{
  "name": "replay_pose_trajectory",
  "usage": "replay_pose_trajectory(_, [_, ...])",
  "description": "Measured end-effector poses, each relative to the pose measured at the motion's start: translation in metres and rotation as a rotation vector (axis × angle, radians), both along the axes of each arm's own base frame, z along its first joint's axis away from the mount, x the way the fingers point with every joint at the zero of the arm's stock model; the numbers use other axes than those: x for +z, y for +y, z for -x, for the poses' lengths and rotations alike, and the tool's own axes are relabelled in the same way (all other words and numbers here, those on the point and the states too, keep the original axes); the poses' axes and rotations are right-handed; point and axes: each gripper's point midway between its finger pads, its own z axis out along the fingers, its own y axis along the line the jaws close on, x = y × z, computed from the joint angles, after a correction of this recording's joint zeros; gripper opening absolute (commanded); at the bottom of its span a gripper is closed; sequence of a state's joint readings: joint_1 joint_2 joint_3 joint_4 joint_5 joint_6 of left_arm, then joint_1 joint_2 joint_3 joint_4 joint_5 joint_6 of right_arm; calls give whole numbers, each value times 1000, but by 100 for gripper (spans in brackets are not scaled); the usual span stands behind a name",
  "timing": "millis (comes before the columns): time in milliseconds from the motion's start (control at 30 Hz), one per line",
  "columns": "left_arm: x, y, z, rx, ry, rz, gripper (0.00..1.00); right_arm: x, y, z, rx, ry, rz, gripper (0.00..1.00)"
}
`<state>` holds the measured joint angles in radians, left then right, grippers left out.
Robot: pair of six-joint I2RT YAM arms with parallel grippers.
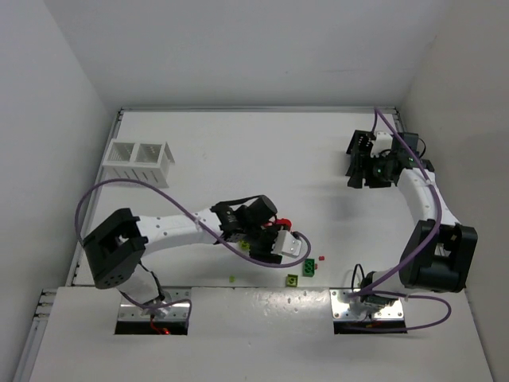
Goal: Sort the legos into containers by color
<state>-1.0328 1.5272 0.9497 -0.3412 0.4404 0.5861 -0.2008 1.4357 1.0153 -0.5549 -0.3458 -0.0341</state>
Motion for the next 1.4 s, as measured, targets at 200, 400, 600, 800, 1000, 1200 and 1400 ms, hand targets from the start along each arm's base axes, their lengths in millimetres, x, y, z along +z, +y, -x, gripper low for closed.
replay_pose_trajectory(200, [-24,-5,0,-15,22,-48,96,0,0,0,0,1,-3,64])
replay_pose_trajectory(400, [-33,-7,-6,-1,17,-57,100,0,3,2,5,6,-14,64])
replay_pose_trajectory(600, [-41,-11,-15,15,-10,-61,100,1,5,2,10,5,-26,64])
replay_pose_trajectory(800, [-64,-7,-20,21,-14,-113,100,0,5,4,10,14,-27,64])
replay_pose_trajectory(1000, [-68,-1,-33,51,-32,-127,100,-2,6,5,10,25,-29,64])
replay_pose_trajectory(1200, [-68,3,-43,79,-39,-128,100,-3,6,5,10,26,-30,64])
replay_pose_trajectory(1400, [-68,4,-47,86,-42,-129,94,-6,5,5,10,37,-32,64])
